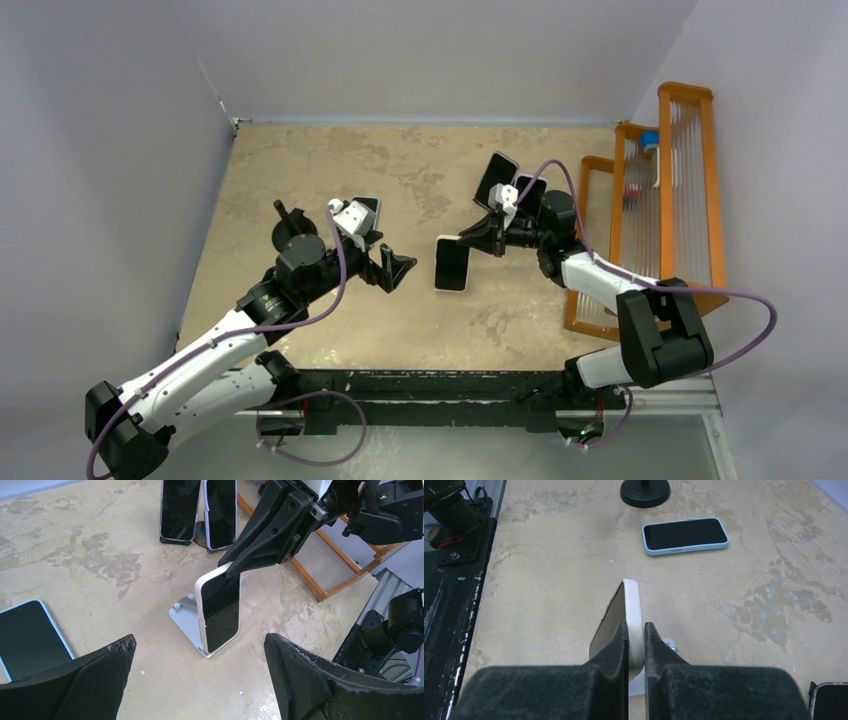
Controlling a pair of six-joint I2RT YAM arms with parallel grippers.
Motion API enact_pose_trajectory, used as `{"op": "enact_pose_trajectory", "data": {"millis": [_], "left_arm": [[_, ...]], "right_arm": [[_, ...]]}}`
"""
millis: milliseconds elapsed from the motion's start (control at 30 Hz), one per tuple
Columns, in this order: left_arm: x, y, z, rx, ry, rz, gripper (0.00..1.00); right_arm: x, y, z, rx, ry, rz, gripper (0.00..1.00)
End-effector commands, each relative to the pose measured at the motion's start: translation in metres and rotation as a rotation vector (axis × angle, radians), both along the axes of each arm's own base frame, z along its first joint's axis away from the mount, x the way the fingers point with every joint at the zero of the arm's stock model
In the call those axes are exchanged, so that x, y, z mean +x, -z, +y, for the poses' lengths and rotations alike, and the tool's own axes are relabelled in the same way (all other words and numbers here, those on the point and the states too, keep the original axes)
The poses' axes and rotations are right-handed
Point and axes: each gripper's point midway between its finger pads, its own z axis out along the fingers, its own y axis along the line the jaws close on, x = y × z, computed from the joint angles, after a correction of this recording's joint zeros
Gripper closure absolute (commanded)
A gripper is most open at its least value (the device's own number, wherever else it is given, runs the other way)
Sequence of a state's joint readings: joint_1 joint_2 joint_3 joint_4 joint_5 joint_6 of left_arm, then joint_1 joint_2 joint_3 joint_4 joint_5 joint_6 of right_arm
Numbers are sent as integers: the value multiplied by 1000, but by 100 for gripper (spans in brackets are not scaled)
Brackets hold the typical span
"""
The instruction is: Place the phone on the phone stand
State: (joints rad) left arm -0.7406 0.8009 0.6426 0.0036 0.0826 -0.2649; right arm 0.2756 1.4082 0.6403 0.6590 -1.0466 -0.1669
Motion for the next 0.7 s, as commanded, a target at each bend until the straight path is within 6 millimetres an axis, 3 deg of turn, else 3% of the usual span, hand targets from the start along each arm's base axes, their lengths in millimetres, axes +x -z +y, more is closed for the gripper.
{"op": "enact_pose_trajectory", "data": {"millis": [0, 500, 667], "left_arm": [[1, -17, -1, -21, 10, -41, 2], [0, -14, -1, -17, 11, -33, 1], [0, -13, -1, -17, 10, -27, 1]], "right_arm": [[18, -14, -6, 16, 78, -137, 100], [13, -51, -19, 137, 214, -290, 100], [5, -52, -18, 160, 218, -283, 100]]}}
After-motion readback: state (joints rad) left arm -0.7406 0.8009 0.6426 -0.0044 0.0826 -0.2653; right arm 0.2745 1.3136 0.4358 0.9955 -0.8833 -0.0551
